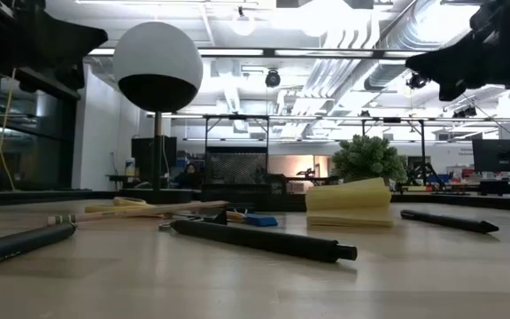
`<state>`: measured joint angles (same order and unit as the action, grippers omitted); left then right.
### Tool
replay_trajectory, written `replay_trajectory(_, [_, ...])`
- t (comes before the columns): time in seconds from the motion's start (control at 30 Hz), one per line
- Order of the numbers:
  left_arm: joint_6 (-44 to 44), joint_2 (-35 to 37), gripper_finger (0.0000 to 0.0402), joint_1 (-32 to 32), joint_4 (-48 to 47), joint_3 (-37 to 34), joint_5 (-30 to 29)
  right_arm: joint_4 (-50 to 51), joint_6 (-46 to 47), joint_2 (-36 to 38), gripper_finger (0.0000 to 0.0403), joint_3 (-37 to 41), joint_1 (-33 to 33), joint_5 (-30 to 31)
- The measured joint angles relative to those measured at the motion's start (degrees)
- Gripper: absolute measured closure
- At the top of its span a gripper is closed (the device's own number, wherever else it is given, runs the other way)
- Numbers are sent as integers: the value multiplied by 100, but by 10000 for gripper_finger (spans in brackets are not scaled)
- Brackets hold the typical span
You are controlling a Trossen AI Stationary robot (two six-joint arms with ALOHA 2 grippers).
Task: Pick and place office supplies into organizer
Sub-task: Put the top black pen into the black organizer
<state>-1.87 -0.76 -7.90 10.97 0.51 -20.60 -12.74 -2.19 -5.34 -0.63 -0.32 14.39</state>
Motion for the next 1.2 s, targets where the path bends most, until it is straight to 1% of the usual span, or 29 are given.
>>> replay_trajectory(0.07, [185, -41, 401, 0, -4, 0, -345, 145, -64, -108, 381, -89, 0, 222])
replay_trajectory(0.13, [376, -119, 401, 4, 6, 2, -567, 319, 49, -210, 381, -256, -2, 263])
replay_trajectory(0.27, [513, -388, 401, 0, -6, 80, -623, 522, 518, -489, 381, -530, -2, 262])
replay_trajectory(0.4, [424, -905, 401, 0, -5, 444, -900, 1031, 993, -970, 381, -832, -2, 262])
replay_trajectory(0.5, [146, -1464, 401, 0, -61, 867, -976, 1654, 1506, -1471, 378, -1310, -2, 263])
replay_trajectory(0.6, [-119, -2122, 401, 0, -341, 1297, -1103, 2345, 1946, -2102, 353, -1995, -2, 314])
replay_trajectory(0.7, [-286, -2775, 401, 0, -664, 1725, -1384, 3298, 2390, -2825, 314, -2811, 0, 424])
replay_trajectory(0.8, [-420, -3374, 401, 0, -882, 2066, -1653, 4503, 3222, -3605, 273, -3573, -7, 375])
replay_trajectory(0.9, [-541, -3824, 401, 0, -902, 2312, -1899, 5292, 3924, -4382, 242, -4180, -7, 279])
replay_trajectory(0.97, [-596, -4039, 401, 1, -897, 2434, -2019, 5550, 4156, -4837, 226, -4470, -5, 243])
replay_trajectory(1.07, [-822, -4277, 401, 0, -904, 2578, -2061, 5551, 3888, -5423, 210, -4831, -4, 40])
replay_trajectory(1.2, [-1040, -4405, 401, 0, -900, 2697, -2061, 5422, 3561, -6080, 204, -5142, 1, -621])
